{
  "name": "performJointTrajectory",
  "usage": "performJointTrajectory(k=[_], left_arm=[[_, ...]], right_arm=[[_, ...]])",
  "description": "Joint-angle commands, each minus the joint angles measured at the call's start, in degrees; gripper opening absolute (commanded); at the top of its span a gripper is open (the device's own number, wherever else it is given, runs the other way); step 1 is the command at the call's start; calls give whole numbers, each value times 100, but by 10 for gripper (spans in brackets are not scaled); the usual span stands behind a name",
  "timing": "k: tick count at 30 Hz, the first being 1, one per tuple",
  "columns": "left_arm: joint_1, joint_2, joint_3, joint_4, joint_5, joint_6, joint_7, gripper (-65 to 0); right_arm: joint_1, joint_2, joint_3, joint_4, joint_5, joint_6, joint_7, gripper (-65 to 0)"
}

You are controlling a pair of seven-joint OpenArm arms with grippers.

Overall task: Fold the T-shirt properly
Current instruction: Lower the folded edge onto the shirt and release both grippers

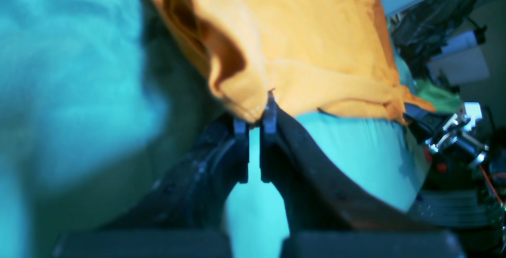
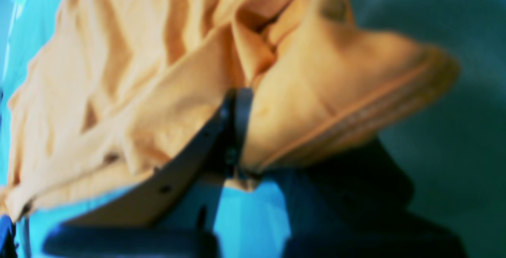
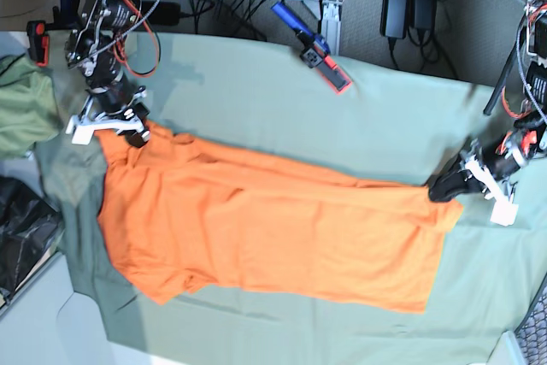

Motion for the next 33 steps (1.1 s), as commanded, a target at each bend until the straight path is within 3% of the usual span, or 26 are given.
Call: performJointTrajectory(k=[1,11,19,33], left_arm=[[17,-164,-76,260,-136,-95,-37,-650],[1075,-463,-205,1775,-149,-95,-13,-650],[1950,-457,-1034,2210,-450,-95,133,-650],[2297,-444,-1226,2389,-490,-95,136,-650]], right_arm=[[-111,122,22,164,90,533,-138,-650],[-1368,481,22,1519,232,549,-234,-650],[-2240,686,81,2109,236,546,-234,-650],[-2339,761,203,2155,-116,551,-208,-650]])
